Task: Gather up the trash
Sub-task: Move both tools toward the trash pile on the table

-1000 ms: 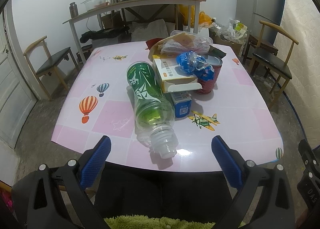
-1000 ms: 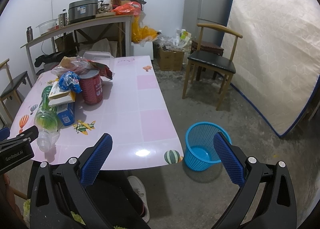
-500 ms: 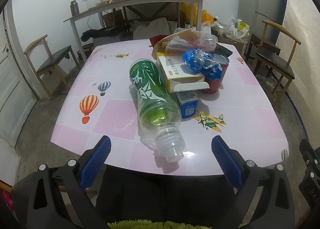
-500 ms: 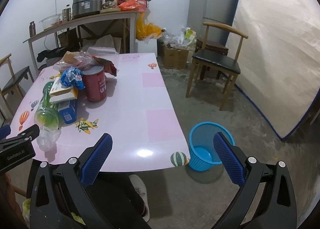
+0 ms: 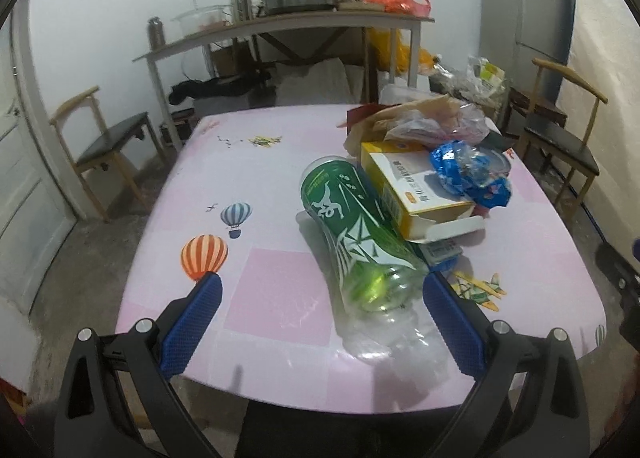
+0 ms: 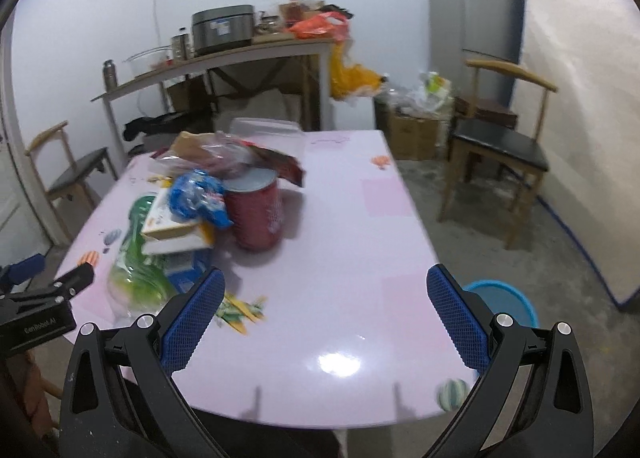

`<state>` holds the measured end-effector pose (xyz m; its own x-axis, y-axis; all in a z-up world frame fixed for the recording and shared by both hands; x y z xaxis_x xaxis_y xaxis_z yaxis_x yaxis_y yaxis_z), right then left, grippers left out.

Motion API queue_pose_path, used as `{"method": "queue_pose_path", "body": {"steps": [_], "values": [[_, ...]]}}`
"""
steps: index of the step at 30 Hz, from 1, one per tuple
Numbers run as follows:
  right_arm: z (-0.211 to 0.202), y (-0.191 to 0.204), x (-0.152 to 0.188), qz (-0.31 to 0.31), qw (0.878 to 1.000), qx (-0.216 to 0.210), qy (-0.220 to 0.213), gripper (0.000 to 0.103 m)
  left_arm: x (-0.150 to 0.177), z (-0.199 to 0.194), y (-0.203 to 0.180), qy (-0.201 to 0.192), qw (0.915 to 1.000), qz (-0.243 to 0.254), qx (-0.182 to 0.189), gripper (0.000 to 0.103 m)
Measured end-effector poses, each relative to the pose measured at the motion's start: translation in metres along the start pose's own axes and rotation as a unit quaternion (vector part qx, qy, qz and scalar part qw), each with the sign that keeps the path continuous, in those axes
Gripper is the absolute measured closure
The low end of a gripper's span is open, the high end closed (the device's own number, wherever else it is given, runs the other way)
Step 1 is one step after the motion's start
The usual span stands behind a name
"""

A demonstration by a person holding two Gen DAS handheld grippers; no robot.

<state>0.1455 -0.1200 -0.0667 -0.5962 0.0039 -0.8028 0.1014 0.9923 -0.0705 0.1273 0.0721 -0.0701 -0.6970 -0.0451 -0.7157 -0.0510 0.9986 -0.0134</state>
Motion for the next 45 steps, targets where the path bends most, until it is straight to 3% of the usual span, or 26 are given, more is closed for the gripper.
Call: {"method": "queue_pose_path", "body": {"steps": [3,8,11,19,22,33,41,45], "values": [[0.014,0.013,-0.005,-0.005,1.0,-0.018,0.008,0.006,-0.004,0.015,0.0,0.017,0.9995,0.011,0.022,0.005],[0.034,0.031,-0.009,0.0,0.999,-0.042,0.029,0.006,-0.014,0.034,-0.005,0.02,0.9914,-0.015,0.128,0.005],[0.04,0.03,-0.017,0.0,0.998,-0.045,0.034,0.006,-0.025,0.047,-0.008,0.022,0.9866,-0.027,0.159,0.005],[0.049,0.011,-0.063,0.051,0.996,-0.067,0.01,0.014,-0.034,0.087,-0.009,0.095,0.9744,-0.064,0.193,0.005],[0.051,0.009,-0.074,0.059,0.996,-0.073,0.0,0.018,-0.033,0.097,-0.013,0.125,0.9679,-0.078,0.203,0.009],[0.061,0.01,-0.094,0.109,0.983,-0.15,0.012,0.024,-0.027,0.101,-0.001,0.151,0.9595,-0.1,0.216,0.021],[0.062,0.007,-0.118,0.122,0.976,-0.178,0.022,0.027,-0.036,0.084,0.01,0.118,0.9644,-0.097,0.216,0.024],[0.077,0.011,-0.138,0.158,0.958,-0.232,0.067,0.027,-0.042,0.077,0.018,0.098,0.9667,-0.099,0.215,0.031]]}}
Point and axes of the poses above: each gripper's, at about its wrist camera, not at the fingertips, and z roughly the way its jaws point, y to its left, x to its underside, the point moved 9 cm from there along z, roughly the way its jaws point, and after that the axes turned 6 degrees about -z, right-handed, at the moved point
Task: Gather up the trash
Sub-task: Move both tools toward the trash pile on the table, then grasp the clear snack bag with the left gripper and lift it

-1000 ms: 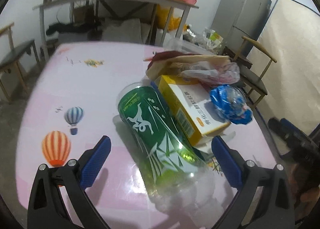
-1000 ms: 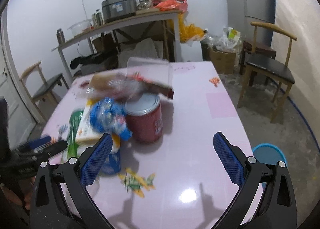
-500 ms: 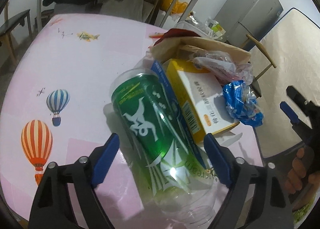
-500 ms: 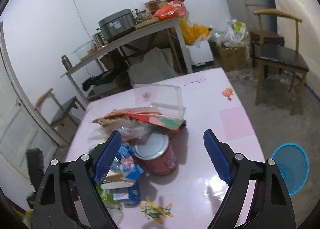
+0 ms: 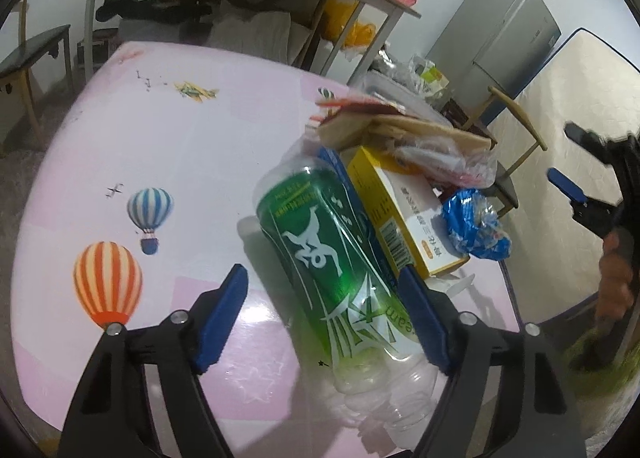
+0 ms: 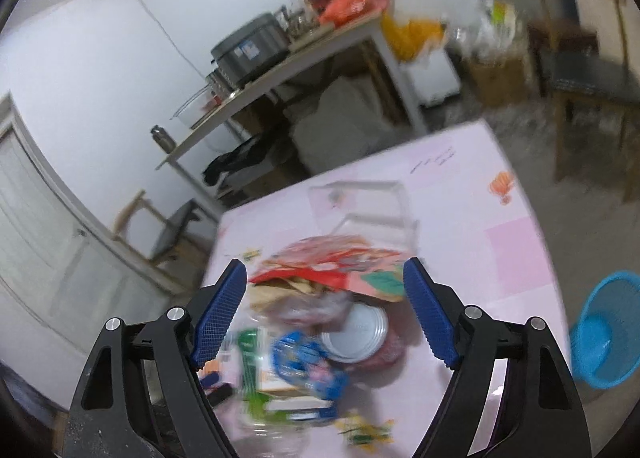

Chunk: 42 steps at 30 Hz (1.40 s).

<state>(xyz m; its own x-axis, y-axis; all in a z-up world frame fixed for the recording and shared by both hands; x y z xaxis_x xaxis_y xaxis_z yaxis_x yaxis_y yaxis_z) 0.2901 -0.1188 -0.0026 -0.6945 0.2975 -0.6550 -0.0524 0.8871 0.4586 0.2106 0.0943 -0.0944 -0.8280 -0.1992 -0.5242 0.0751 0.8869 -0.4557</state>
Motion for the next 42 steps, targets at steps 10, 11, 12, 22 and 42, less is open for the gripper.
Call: {"method": "queue_pose_path", "body": {"steps": [10,11,12,22,42], "values": [[0.072,0.013,-0.018,0.118,0.978,-0.08,0.15,0.03,-0.057,-0.026,0.008,-0.042,0.9988,-0.014,0.019,0.043],[0.076,0.015,-0.017,0.12,0.977,-0.081,0.157,0.03,-0.076,-0.024,0.01,-0.041,0.9982,-0.03,0.032,0.043],[0.08,0.016,-0.018,0.121,0.976,-0.082,0.163,0.031,-0.09,-0.021,0.012,-0.039,0.9975,-0.042,0.041,0.043],[0.113,0.003,-0.022,0.112,0.972,-0.065,0.196,0.031,-0.18,0.116,0.022,0.171,0.9549,-0.195,0.145,0.038],[0.162,-0.008,0.006,0.128,0.951,-0.087,0.268,0.056,-0.17,0.177,-0.012,0.315,0.8932,-0.226,0.228,0.06]]}}
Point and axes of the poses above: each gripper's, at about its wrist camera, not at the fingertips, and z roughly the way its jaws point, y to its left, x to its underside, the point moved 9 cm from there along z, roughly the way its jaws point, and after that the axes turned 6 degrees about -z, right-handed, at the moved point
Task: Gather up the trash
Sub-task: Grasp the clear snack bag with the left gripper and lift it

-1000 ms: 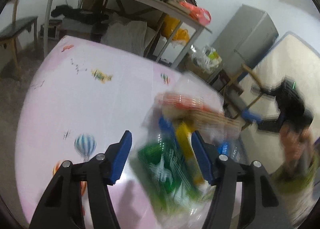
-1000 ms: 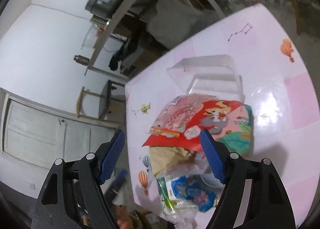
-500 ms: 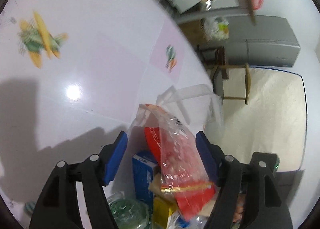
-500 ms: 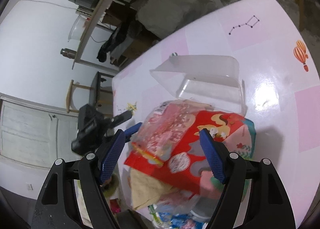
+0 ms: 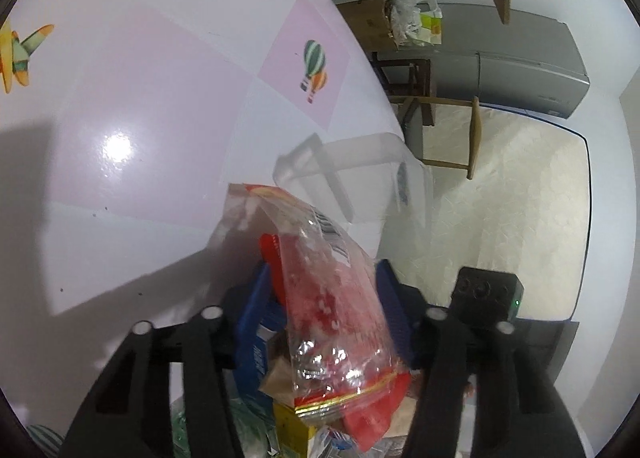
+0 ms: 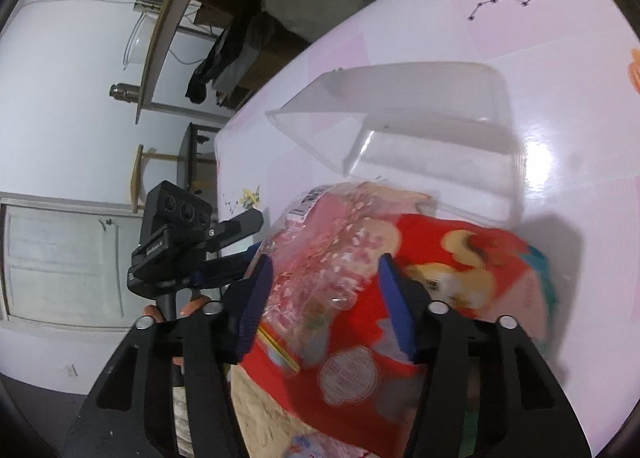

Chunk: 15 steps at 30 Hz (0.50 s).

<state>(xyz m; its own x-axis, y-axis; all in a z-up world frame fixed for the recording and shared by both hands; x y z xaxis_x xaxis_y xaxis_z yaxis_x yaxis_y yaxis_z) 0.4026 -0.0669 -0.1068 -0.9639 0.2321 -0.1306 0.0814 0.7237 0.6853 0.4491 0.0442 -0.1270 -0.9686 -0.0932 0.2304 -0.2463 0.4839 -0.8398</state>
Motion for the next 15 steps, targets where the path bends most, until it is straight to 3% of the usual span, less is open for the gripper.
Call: {"method": "queue_pose_path", "body": {"steps": [3,7,12,15], "values": [[0.001,0.007,0.0,-0.009,1.0,-0.008,0.0,0.067,0.007,-0.006,-0.009,-0.009,0.9998,0.017,0.005,0.075],[-0.006,0.017,-0.001,-0.028,0.999,-0.009,-0.014,0.076,0.013,-0.016,-0.026,-0.041,0.9975,0.057,0.008,0.083],[-0.022,0.037,0.001,-0.055,0.998,-0.021,-0.03,0.083,0.035,-0.041,-0.05,-0.092,0.9882,0.123,0.004,0.088],[-0.033,0.055,0.008,-0.079,0.996,-0.031,-0.042,0.083,0.059,-0.065,-0.065,-0.119,0.9812,0.151,0.022,0.089]]}}
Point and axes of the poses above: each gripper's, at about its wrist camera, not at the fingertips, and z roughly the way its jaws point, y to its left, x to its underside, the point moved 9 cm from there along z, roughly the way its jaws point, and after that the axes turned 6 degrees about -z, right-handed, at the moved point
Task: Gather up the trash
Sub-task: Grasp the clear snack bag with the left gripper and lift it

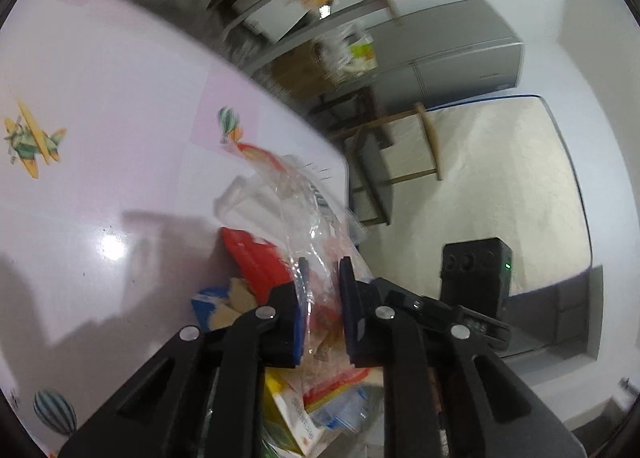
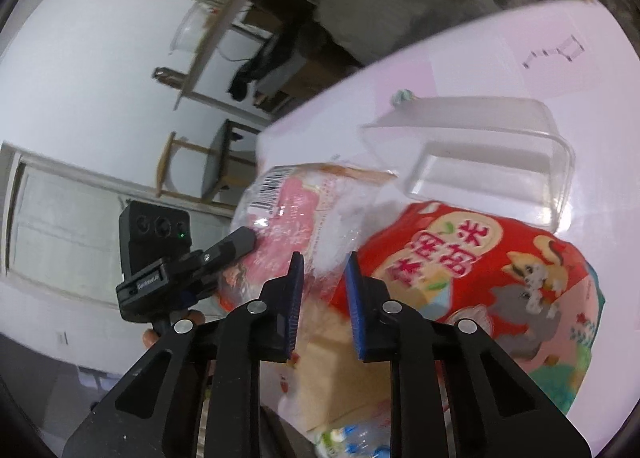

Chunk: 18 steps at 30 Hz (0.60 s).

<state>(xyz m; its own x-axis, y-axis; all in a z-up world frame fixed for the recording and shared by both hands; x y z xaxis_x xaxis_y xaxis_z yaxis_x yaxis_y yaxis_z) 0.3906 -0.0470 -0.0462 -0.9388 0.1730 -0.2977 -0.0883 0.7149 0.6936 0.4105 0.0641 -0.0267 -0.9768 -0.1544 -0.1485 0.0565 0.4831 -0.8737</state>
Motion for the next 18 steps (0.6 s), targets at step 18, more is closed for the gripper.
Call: {"method": "queue_pose_path", "body": {"steps": [18], "values": [[-0.085,0.061,0.096,-0.123,0.988,0.024,-0.089,0.061,0.167,-0.178,0.01,-0.199,0.9738,0.001,0.11,0.097]]}}
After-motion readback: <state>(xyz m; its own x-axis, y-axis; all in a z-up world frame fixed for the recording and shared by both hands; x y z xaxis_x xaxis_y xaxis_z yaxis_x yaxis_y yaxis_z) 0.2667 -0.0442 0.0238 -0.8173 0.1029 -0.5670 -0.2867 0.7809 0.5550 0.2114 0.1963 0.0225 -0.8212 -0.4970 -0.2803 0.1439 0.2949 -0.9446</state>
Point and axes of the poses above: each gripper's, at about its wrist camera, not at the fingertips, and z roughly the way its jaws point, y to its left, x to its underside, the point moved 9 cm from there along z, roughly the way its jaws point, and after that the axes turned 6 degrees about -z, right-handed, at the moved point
